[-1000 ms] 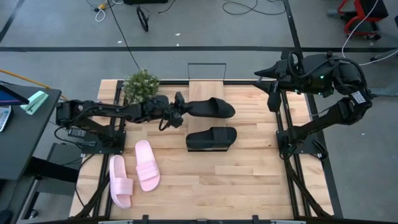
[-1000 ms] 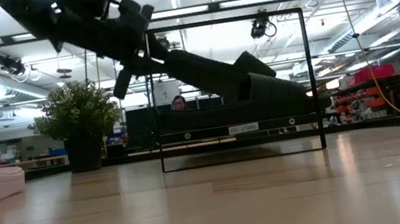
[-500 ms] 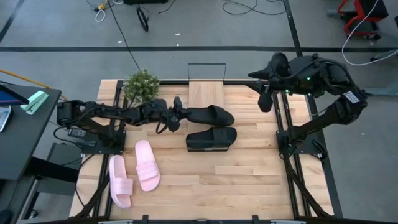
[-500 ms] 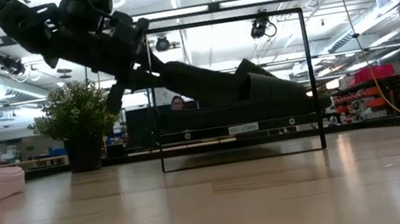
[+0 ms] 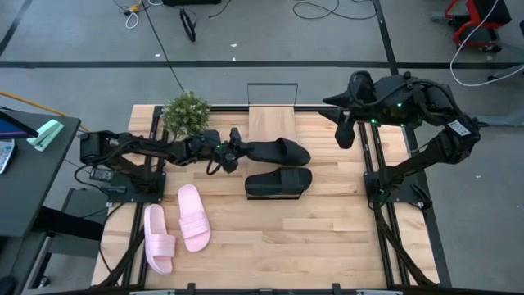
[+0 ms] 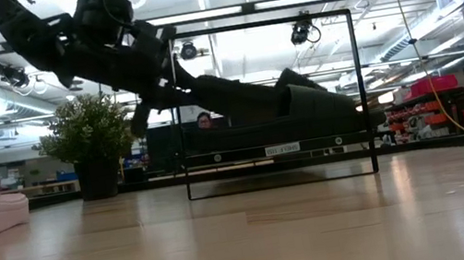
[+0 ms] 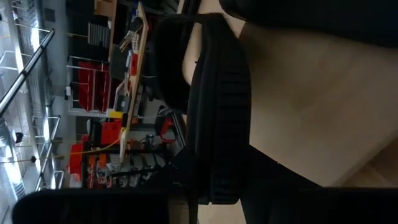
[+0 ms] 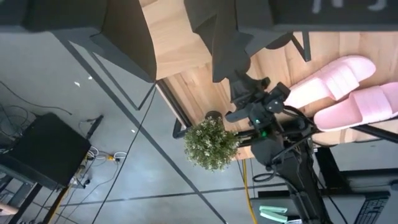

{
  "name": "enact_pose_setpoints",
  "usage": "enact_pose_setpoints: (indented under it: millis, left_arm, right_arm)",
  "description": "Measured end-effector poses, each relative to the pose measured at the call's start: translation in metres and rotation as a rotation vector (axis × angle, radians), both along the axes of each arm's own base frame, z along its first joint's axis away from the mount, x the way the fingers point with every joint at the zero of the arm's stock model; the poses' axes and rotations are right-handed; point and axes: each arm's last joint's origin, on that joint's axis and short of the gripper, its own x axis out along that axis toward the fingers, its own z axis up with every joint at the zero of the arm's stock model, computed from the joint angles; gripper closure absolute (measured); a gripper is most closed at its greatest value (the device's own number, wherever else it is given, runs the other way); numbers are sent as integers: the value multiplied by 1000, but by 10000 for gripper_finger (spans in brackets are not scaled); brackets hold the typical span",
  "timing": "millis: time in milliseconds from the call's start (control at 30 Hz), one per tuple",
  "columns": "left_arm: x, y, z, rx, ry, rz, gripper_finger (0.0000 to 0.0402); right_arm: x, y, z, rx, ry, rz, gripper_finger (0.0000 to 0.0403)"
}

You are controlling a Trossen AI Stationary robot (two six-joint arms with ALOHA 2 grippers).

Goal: Pick and place slides into the shelf
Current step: Put the black slipper on the shelf

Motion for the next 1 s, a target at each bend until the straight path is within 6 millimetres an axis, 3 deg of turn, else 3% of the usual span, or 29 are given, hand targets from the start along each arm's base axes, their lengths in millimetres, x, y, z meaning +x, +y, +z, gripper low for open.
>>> enact_pose_setpoints:
  millis: [367, 1000]
  left_arm:
    - [10, 3, -26, -29, 52, 5, 320]
    - [8, 3, -32, -115, 85, 87, 308]
  right_arm:
    - [0, 0, 0, 18, -9, -9, 247]
    - [0, -1, 0, 8, -4, -9, 249]
